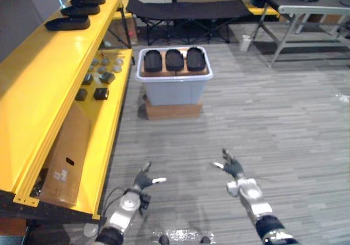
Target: Walk over and take plastic housings, then place them on the shelf
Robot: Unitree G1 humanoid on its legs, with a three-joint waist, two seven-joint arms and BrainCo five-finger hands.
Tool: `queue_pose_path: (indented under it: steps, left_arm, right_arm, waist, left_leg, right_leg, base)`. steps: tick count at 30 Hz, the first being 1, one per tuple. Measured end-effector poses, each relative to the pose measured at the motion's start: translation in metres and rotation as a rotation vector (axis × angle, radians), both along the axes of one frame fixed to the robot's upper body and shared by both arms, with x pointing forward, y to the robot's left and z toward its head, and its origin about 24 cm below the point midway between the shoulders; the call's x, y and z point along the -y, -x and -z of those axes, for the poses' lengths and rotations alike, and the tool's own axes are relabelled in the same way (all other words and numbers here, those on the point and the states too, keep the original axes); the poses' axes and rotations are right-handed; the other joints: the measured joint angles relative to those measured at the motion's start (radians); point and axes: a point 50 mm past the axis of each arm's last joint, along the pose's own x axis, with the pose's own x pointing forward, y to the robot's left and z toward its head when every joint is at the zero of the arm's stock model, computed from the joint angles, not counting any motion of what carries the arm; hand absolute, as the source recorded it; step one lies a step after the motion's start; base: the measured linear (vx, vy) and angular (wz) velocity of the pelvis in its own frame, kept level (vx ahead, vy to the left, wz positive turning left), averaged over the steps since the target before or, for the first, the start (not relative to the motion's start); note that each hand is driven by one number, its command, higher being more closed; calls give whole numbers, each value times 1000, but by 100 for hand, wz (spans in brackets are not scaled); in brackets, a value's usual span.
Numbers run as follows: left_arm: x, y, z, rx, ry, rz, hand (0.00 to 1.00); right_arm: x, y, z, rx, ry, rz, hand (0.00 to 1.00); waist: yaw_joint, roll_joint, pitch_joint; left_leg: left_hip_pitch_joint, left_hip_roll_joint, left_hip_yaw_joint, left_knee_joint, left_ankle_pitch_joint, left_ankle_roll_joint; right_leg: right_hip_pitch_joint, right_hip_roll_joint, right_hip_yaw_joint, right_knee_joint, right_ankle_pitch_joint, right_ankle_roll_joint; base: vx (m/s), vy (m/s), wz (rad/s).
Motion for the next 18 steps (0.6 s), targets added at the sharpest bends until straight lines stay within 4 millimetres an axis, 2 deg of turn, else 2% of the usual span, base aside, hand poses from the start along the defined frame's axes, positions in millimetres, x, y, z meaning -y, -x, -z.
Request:
queue_pose_path:
  steps: [6,8,10,12,14,15,17,18]
  left_arm:
    - [1,3,4,-47,-2,19,0]
    - [-3,8,11,-87,-7,6,0]
    - [-14,19,30,-201,-8,-48,0]
    - [-33,37,53,-338,4,-154,0]
    - [-60,75,83,-535,27,-318,0]
    - [-66,87,91,-586,27,-357,0]
    - [-83,141,115,-802,31,-497,0]
    - [-85,152,119,-844,37,-524,0]
  right_arm:
    - [-5,6,6,-19,-4,-19,0]
    - [-4,11,13,-50,-11,-7,0]
    - [2,21,30,-155,-48,52,0]
    - [12,41,57,-308,-106,164,0]
    - [35,85,96,-542,-188,351,0]
    - [39,97,104,-594,-212,399,0]
    - [52,146,127,-763,-286,559,0]
    - [54,156,130,-796,-293,583,0]
  waist:
    - [-11,0,0]
    - [-11,0,0]
    - [-11,0,-1]
    - [-11,-3,-2]
    - [-8,-5,-4]
    - [-7,-5,-4]
    - [-8,-3,-5]
    - [-8,-3,-5]
  left_leg:
    - [1,3,2,0,0,0]
    - [1,3,2,0,0,-1]
    - [1,3,2,0,0,-1]
    - [1,2,3,0,-1,-1]
    - [2,2,4,0,0,-1]
    - [4,1,4,0,0,-1]
    - [20,2,5,0,0,0]
    - [25,3,6,-1,0,0]
  right_leg:
    - [-1,1,0,0,5,-1]
    - [-2,1,1,0,9,-1]
    - [-3,1,1,0,13,0]
    - [-3,0,2,0,13,0]
    - [-3,0,2,1,14,0]
    - [-2,-1,2,1,14,0]
    - [12,0,2,3,13,0]
    - [16,0,2,3,13,0]
  base:
    - [15,-2,0]
    - [0,0,0]
    - [-47,19,-2]
    - [-56,13,-2]
    - [-53,5,-1]
    - [-46,0,-7]
    - [-34,-4,-6]
    - [-40,-7,-2]
